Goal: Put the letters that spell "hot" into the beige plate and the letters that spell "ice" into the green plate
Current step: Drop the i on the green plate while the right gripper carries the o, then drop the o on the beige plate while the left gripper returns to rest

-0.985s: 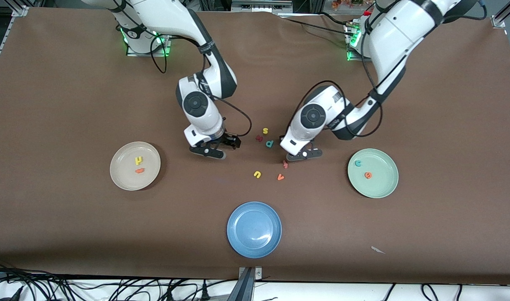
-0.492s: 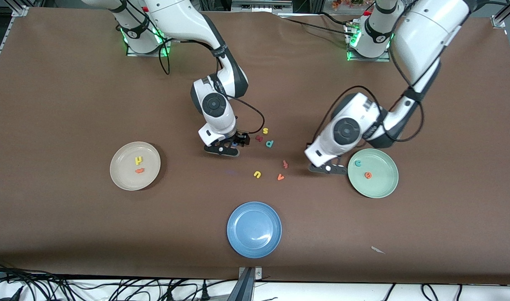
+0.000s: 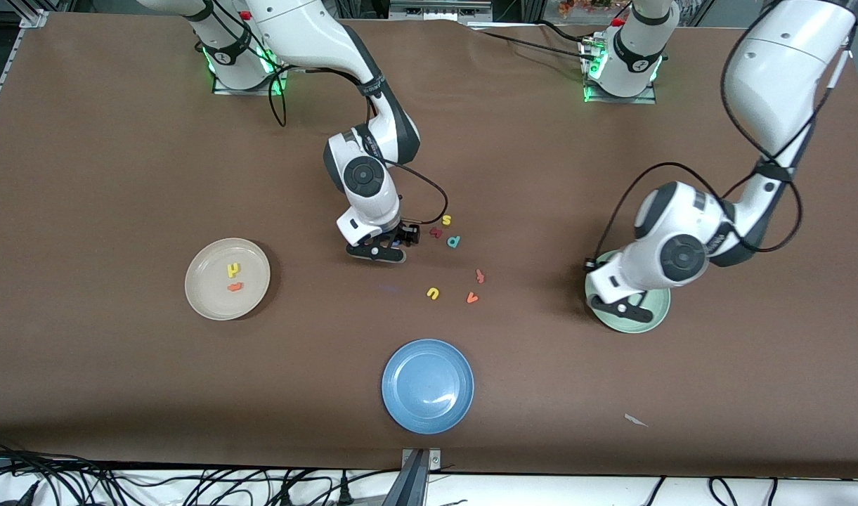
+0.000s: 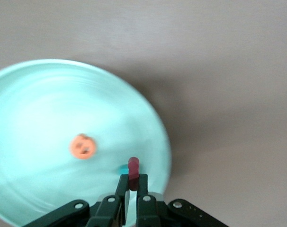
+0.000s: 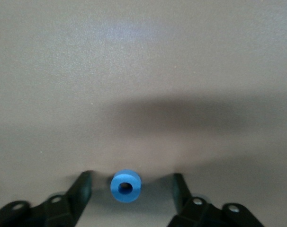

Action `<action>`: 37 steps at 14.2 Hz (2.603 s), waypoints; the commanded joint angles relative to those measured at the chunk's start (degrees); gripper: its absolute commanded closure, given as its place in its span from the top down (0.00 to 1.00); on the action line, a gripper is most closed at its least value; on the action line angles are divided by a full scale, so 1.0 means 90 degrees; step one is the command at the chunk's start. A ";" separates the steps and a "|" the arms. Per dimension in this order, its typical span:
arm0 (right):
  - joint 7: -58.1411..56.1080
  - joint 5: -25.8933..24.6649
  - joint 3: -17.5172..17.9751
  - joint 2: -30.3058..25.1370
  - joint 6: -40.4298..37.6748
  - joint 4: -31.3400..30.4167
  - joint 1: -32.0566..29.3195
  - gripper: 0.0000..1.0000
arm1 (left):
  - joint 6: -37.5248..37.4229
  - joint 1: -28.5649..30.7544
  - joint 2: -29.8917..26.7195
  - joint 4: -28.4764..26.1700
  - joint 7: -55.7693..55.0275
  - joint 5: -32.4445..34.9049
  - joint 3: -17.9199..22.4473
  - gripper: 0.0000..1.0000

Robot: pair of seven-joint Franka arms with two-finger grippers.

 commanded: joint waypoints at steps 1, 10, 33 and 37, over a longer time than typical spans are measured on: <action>-0.0075 -0.0036 -0.0036 0.0092 -0.0026 0.0120 0.0043 0.60 | -0.0081 0.0315 0.0211 0.0240 0.0804 0.0186 0.0002 0.02; -0.0055 -0.0027 -0.0026 0.0092 -0.0045 0.0120 0.0111 0.50 | -0.0315 0.0433 0.0339 0.0191 0.1314 0.0186 0.0130 0.05; -0.1732 -0.0007 -0.1391 -0.0054 -0.1968 0.0902 -0.0279 0.21 | -0.2677 -0.0154 -0.0743 0.1334 0.1080 0.0079 -0.0406 1.00; -0.2943 0.0041 -0.2241 -0.0064 -0.2622 0.0814 -0.0299 0.21 | -0.3224 -0.0231 -0.1475 0.1363 0.0953 0.0069 -0.0739 1.00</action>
